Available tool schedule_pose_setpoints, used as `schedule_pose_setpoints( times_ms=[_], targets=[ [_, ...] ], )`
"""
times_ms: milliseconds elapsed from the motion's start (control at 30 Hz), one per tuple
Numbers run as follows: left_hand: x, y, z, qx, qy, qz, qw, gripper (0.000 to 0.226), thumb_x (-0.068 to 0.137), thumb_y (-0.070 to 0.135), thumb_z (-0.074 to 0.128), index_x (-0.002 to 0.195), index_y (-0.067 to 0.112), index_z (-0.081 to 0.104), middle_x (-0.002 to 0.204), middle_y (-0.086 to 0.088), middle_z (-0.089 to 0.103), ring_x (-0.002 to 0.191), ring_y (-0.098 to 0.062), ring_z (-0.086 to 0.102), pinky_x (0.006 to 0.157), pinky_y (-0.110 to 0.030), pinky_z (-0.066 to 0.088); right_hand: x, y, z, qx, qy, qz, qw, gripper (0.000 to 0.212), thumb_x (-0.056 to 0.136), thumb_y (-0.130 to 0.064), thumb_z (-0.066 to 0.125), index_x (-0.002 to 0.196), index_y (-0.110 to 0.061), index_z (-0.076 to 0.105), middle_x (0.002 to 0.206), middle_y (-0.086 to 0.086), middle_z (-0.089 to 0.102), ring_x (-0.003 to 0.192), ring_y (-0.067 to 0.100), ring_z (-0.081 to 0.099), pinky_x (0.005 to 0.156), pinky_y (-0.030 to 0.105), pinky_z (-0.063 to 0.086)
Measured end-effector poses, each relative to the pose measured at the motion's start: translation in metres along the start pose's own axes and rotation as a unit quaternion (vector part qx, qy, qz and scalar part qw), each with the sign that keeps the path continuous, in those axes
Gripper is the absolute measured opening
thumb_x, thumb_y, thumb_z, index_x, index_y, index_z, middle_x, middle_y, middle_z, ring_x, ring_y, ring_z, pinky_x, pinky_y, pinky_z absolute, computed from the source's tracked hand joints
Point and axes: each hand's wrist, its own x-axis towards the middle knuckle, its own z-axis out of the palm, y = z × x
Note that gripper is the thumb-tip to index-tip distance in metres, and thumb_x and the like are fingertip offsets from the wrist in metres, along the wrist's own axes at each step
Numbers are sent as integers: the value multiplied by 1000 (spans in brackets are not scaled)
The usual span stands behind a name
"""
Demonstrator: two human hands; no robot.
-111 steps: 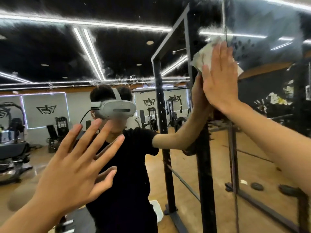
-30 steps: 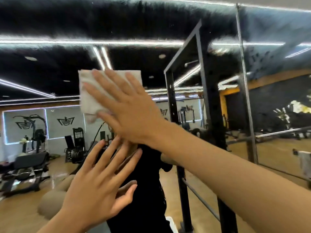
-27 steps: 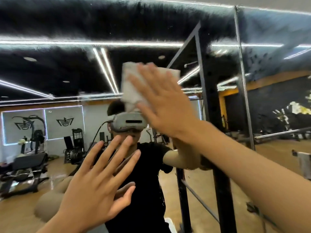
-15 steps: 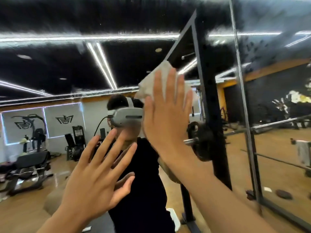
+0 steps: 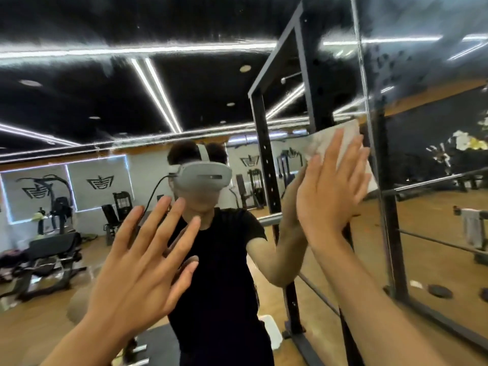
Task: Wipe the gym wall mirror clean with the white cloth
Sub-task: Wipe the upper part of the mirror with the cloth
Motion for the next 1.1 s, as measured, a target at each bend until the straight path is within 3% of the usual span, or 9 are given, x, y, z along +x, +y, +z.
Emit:
schedule_pose_setpoints(
  times_ms=[67, 167, 300, 467, 600, 733, 867, 933, 1100],
  targets=[
    [-2, 0, 0, -7, -3, 0, 1000, 67, 105, 45, 41, 162, 11, 36, 171, -23, 24, 160, -39, 22, 125, -64, 22, -38, -45, 6, 33, -12, -19, 999, 62, 112, -47, 13, 169, -27, 2, 177, 6, -7, 163, 28, -8, 130, 58, 5],
    [-2, -2, -1, -29, 5, -6, 1000, 64, 106, 41, 40, 162, 11, 35, 171, -22, 26, 160, -37, 23, 125, -63, 23, -85, -88, 11, 46, -98, -194, 975, 62, 112, -47, 13, 168, -30, -6, 175, 4, -18, 161, 24, -19, 130, 52, -7],
    [-3, -2, -1, -39, 25, -17, 999, 62, 106, 41, 44, 157, 8, 44, 168, -23, 31, 158, -37, 28, 125, -63, 26, -59, -41, 4, 34, -120, -324, 938, 61, 112, -45, 25, 169, -34, 3, 177, 1, -8, 162, 21, -13, 130, 46, -9],
    [-2, -1, 2, -18, 40, -13, 999, 63, 104, 42, 46, 154, 5, 47, 167, -27, 33, 157, -40, 27, 130, -58, 17, 11, 42, -3, -18, -46, -144, 988, 58, 114, -49, 18, 167, -37, -2, 177, 3, -2, 163, 23, -7, 130, 58, 7],
    [-1, 0, 1, -23, 51, -29, 998, 65, 103, 44, 48, 157, 8, 44, 168, -28, 28, 158, -41, 25, 130, -57, 18, -30, -9, 4, 4, -27, -55, 998, 60, 114, -45, 18, 169, -29, 0, 177, 6, -8, 163, 26, -7, 130, 58, 5],
    [-3, -2, -1, -33, 38, -52, 997, 71, 103, 49, 44, 160, 7, 39, 170, -26, 25, 159, -43, 22, 130, -58, 17, -101, -41, 5, 12, -116, -270, 956, 62, 113, -45, 22, 169, -29, 0, 176, 3, -12, 162, 25, -13, 130, 53, -2],
    [-3, 0, -1, -18, 36, -48, 998, 72, 103, 49, 43, 160, 5, 38, 170, -26, 25, 159, -43, 21, 130, -57, 15, -64, 20, -4, -42, -141, -448, 882, 64, 110, -47, 35, 168, -32, 13, 177, 3, 0, 163, 26, -1, 130, 56, 7],
    [-3, 0, 0, -8, 35, -46, 998, 73, 102, 49, 44, 161, 5, 37, 170, -27, 25, 159, -43, 21, 130, -57, 15, -34, 46, -10, -47, -133, -399, 906, 62, 110, -48, 31, 168, -32, 16, 177, 2, 2, 163, 25, -1, 130, 55, 7],
    [-3, 1, -1, -12, 46, -50, 998, 73, 102, 49, 44, 160, 6, 38, 170, -25, 26, 160, -42, 21, 131, -56, 16, -44, 7, 0, -4, -61, -82, 995, 63, 110, -48, 14, 169, -30, 1, 176, 3, -10, 162, 24, -10, 131, 55, 3]
  ],
)
